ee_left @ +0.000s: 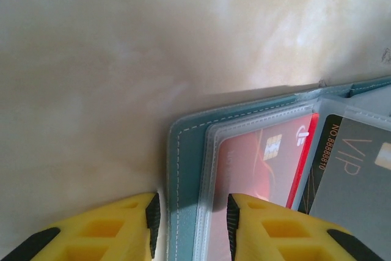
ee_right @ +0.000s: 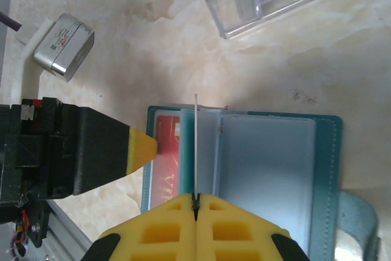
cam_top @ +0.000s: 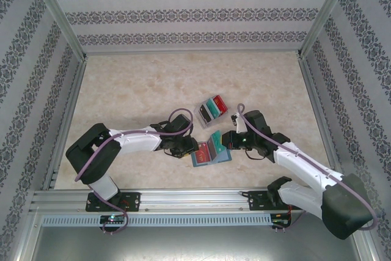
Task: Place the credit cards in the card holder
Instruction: Flip over the card slot in the card holder.
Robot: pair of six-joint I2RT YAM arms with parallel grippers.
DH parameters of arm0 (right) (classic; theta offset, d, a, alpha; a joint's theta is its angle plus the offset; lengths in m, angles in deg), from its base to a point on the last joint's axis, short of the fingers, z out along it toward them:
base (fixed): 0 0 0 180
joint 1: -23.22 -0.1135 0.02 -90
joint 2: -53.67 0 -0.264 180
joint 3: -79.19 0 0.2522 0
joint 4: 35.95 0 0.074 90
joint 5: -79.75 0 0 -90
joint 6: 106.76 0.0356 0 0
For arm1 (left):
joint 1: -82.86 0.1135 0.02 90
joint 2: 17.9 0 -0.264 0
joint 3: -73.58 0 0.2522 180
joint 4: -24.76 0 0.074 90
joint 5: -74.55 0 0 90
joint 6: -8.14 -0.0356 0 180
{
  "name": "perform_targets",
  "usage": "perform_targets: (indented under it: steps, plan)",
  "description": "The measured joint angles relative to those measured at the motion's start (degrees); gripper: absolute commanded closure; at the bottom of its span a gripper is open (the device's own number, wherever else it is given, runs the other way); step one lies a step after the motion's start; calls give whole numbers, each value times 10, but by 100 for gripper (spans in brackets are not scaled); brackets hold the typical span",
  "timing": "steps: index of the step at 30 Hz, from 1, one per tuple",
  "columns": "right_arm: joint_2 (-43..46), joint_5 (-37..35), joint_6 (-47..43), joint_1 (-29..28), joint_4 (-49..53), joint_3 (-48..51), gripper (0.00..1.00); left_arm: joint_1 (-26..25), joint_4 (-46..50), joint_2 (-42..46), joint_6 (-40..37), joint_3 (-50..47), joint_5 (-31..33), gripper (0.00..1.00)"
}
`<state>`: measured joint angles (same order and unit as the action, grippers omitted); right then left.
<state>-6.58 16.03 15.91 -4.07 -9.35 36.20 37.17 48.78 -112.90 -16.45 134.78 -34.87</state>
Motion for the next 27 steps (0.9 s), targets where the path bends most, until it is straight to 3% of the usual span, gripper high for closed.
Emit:
perform_targets:
  steps: [27]
  plan:
    - [-54,15,17,-17,-32,-2,100,-1,-3,28,-5,-9,33,63]
